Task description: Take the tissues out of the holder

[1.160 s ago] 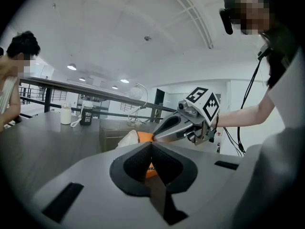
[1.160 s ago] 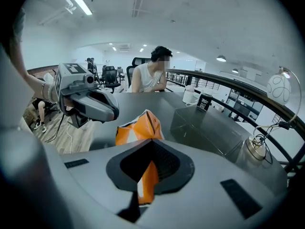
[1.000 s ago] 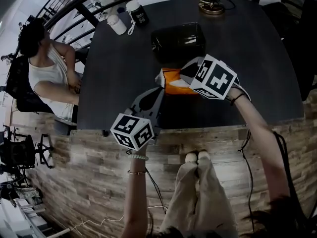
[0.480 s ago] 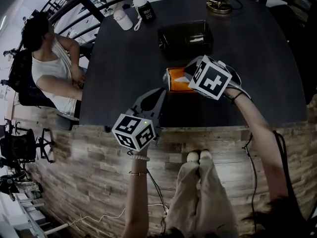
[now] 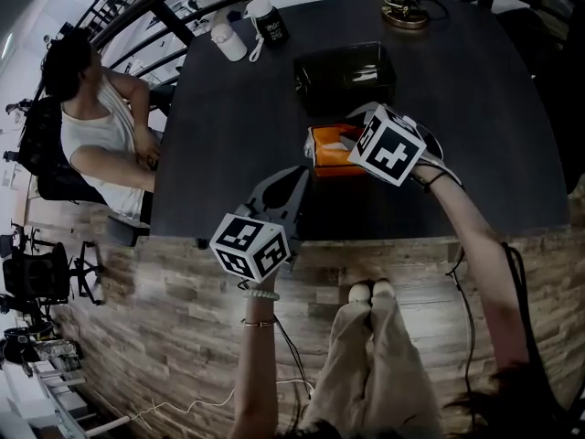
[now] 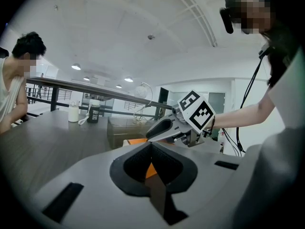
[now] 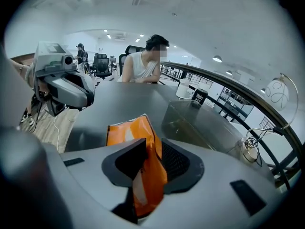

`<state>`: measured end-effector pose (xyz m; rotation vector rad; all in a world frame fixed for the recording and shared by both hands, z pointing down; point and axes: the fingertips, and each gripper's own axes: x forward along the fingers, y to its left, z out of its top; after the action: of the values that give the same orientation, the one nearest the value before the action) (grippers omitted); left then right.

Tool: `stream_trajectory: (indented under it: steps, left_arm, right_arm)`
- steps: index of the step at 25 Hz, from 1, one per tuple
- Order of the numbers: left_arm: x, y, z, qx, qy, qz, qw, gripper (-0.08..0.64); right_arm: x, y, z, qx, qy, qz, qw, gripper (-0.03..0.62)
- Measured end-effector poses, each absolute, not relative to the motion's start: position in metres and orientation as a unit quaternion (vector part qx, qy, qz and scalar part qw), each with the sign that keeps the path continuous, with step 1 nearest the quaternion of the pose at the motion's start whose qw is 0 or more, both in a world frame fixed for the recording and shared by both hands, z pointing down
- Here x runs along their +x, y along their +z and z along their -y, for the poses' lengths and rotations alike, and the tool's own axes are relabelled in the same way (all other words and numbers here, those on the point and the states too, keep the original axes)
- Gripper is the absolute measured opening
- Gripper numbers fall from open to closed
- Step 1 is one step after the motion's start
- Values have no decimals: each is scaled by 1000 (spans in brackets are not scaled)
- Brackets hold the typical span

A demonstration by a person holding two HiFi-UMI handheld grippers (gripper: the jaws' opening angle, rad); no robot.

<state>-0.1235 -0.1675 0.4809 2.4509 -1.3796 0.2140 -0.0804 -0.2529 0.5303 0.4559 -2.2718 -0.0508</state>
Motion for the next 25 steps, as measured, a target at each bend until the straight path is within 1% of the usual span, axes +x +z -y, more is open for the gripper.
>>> stream_trajectory:
  steps: [3, 8, 13, 16, 18, 19, 21, 25]
  left_arm:
    - [-123, 480, 170, 859, 73, 482, 159, 8]
    - [-124, 473, 173, 859, 69, 484, 156, 8]
    - [-122, 455, 173, 854, 55, 496, 148, 8]
    - [-116, 443, 173, 856, 42, 495, 146, 8]
    - [-115, 434, 172, 856, 34, 496, 142, 8]
    - [-114, 430, 172, 857, 31, 496, 139, 8]
    - [-112, 420, 170, 859, 27, 495, 132, 8]
    - [-104, 403, 163, 864, 17, 489, 121, 8]
  right_arm:
    - [-79, 525, 258, 193, -18, 903, 384, 97]
    - [-74, 507, 266, 221, -4, 916, 335, 100]
    - [-73, 484, 258, 234, 82, 934, 258, 98]
    - [-75, 474, 244, 234, 104, 941, 221, 97]
    - [-75, 468, 238, 242, 113, 943, 198, 77]
    - [-74, 464, 236, 250, 116, 943, 188, 52]
    - [-72, 455, 231, 262, 114, 942, 174, 24]
    - [-69, 432, 216, 281, 105, 944, 141, 14]
